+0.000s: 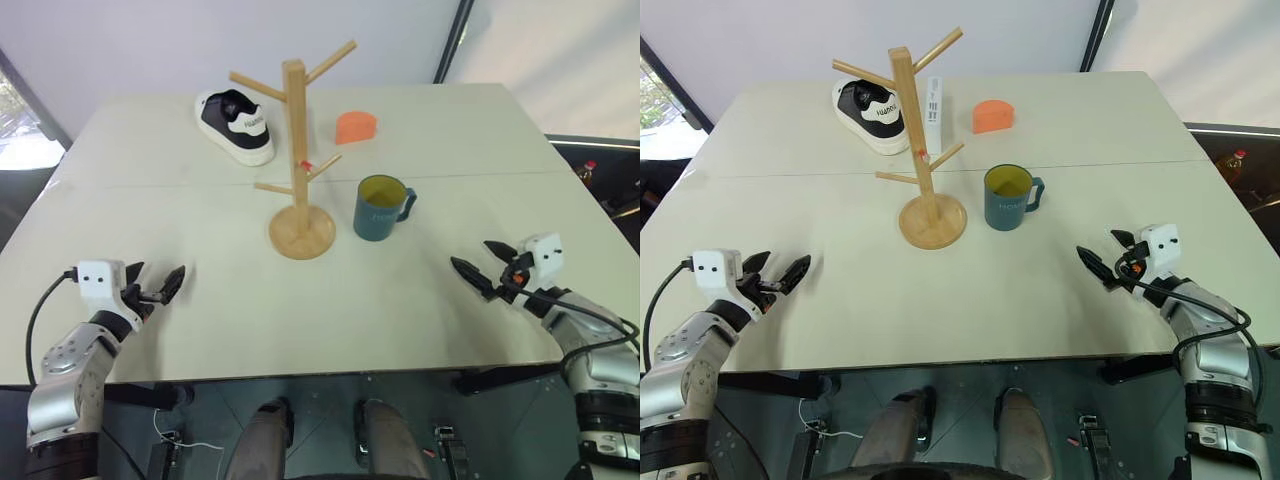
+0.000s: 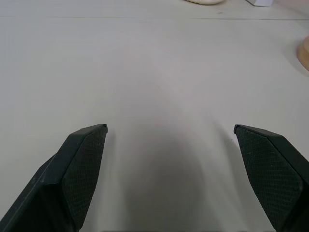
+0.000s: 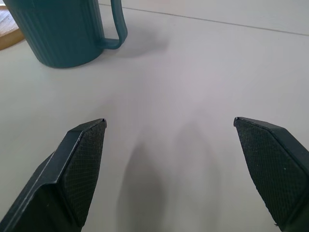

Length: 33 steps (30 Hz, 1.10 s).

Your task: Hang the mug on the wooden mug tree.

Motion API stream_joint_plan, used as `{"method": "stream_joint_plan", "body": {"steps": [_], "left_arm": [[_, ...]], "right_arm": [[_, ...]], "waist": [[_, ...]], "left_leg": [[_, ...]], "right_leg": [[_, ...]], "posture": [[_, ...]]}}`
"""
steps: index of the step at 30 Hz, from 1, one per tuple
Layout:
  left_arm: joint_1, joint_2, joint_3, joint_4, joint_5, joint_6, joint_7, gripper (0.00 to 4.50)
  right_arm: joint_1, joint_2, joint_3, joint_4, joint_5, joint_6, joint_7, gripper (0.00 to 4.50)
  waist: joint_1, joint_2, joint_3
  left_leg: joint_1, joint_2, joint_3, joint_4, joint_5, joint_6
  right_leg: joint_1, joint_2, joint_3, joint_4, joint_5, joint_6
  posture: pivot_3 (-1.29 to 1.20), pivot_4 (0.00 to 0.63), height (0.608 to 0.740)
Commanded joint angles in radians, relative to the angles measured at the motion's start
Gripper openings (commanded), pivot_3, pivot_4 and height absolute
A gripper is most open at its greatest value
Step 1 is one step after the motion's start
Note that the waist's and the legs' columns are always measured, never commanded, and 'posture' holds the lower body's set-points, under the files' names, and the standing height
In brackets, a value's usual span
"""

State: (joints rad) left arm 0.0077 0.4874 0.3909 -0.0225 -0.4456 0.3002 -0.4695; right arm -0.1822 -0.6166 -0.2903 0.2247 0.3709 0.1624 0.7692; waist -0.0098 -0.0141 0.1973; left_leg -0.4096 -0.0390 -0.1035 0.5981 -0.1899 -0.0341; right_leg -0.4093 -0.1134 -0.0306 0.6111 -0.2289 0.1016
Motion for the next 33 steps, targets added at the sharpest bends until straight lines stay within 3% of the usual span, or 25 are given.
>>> {"method": "stream_joint_plan", "body": {"steps": [1,11,19,26,33], "left_arm": [[-0.003,0.004,0.033,-0.038,-0.010,-0.009,0.011,4.50],[0.020,-0.032,-0.037,-0.183,-0.063,0.009,-0.042,4.50],[0.012,-0.034,-0.279,-0.397,-0.054,0.020,-0.175,4.50],[-0.055,-0.038,-0.410,-0.482,-0.083,0.062,-0.237,4.50],[-0.082,-0.036,-0.415,-0.505,-0.093,0.076,-0.235,4.50]], "right_arm": [[-0.020,-0.005,-0.012,-0.015,0.000,-0.015,-0.009,4.39],[-0.023,0.055,0.000,-0.066,-0.012,-0.003,-0.098,4.39],[-0.114,0.131,0.068,-0.078,-0.077,-0.017,-0.199,4.39],[-0.232,0.200,0.123,0.039,-0.153,-0.084,-0.284,4.39],[-0.310,0.225,0.137,0.185,-0.181,-0.160,-0.297,4.39]], "waist": [[0.000,0.000,0.000],[0.000,0.000,0.000],[-0.003,0.000,0.000],[-0.001,0.001,0.000],[-0.002,0.001,0.000]], "left_leg": [[0.000,0.000,0.000,0.000,0.000,0.000],[0.000,0.000,0.000,0.000,0.000,0.000],[0.000,0.000,0.001,0.000,0.000,-0.001],[-0.001,0.000,0.001,-0.001,0.001,0.002],[-0.001,-0.002,0.001,-0.001,0.001,0.002]], "right_leg": [[0.000,0.000,0.000,0.000,0.000,0.000],[0.000,0.000,0.000,0.000,0.000,0.000],[0.000,0.000,0.001,-0.001,0.000,0.000],[-0.001,0.000,0.001,-0.001,0.001,-0.002],[-0.001,0.001,0.001,-0.001,0.001,-0.001]], "posture": [[0.00,0.150,0.740],[0.00,0.150,0.740],[0.00,0.150,0.740],[0.00,0.150,0.740],[0.00,0.150,0.740]]}}
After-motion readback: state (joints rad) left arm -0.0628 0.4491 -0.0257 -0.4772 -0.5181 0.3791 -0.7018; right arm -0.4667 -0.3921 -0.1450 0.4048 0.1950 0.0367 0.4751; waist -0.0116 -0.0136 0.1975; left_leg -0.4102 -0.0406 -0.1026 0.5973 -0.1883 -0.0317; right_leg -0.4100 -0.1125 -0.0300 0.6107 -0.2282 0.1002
